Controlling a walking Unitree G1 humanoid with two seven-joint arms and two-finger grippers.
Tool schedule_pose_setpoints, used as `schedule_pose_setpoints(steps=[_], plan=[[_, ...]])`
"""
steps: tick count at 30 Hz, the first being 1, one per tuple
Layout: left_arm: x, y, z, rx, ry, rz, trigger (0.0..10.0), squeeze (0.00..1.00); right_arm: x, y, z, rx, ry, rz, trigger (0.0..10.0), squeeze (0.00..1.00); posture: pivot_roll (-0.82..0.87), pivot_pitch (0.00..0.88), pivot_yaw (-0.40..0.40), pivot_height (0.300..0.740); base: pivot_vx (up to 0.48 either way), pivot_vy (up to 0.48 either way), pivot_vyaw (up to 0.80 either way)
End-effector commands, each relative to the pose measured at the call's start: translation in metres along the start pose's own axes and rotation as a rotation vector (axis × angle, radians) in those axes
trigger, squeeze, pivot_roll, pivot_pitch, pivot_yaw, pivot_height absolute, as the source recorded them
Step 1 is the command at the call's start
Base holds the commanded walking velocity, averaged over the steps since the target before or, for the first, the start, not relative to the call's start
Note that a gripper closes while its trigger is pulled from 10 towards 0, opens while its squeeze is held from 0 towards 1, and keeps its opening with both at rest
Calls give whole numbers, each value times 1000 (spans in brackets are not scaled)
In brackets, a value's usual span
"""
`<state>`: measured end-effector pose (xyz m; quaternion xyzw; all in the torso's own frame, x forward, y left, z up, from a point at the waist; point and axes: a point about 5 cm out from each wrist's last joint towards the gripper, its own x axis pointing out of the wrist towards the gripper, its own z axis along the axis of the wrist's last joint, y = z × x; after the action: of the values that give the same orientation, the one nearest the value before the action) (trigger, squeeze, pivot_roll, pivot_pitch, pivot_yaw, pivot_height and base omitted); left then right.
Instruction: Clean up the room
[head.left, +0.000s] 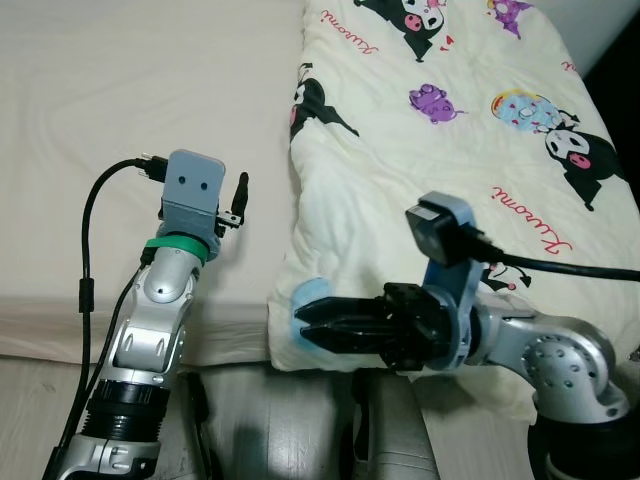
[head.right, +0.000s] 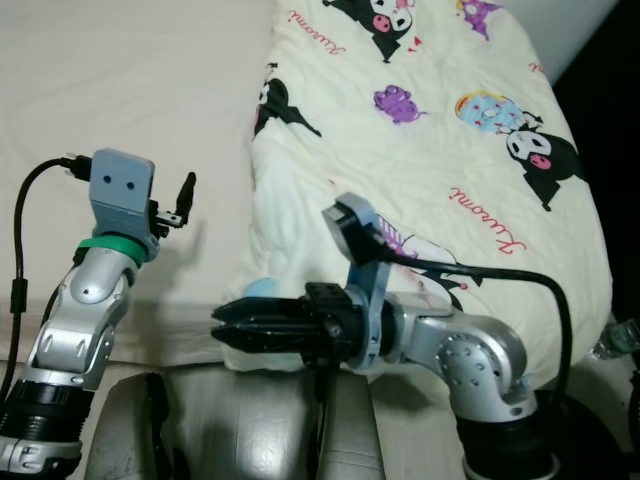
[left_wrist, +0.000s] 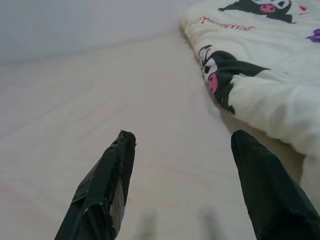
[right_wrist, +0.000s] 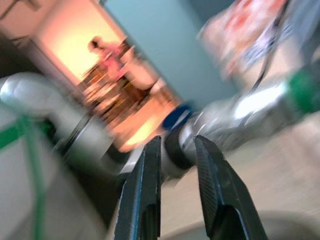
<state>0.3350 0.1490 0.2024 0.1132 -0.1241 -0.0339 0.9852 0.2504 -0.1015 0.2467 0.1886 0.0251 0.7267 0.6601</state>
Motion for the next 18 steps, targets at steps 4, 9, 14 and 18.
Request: schedule_pose_setpoints(steps=[4,9,14,18], plan=[[-3,-7,-6,-11,24,-15,10000,0,-64,-72,3,-227,-4,-776,10000,0,-89,165,-15,540,0,0,0],[-2,-7,-10,-7,40,-22,10000,0,-113,-111,-44,-182,152,-1255,10000,0,-97,173,3,540,0,0,0],[-1,-9,-10,-6,42,-27,10000,0,-103,-119,-86,-89,282,-1210,10000,0,-86,171,3,540,0,0,0],[-3,-11,-11,-7,43,-27,10000,0,-88,-113,-131,-29,504,-1053,10000,0,-79,173,-5,540,0,0,0]])
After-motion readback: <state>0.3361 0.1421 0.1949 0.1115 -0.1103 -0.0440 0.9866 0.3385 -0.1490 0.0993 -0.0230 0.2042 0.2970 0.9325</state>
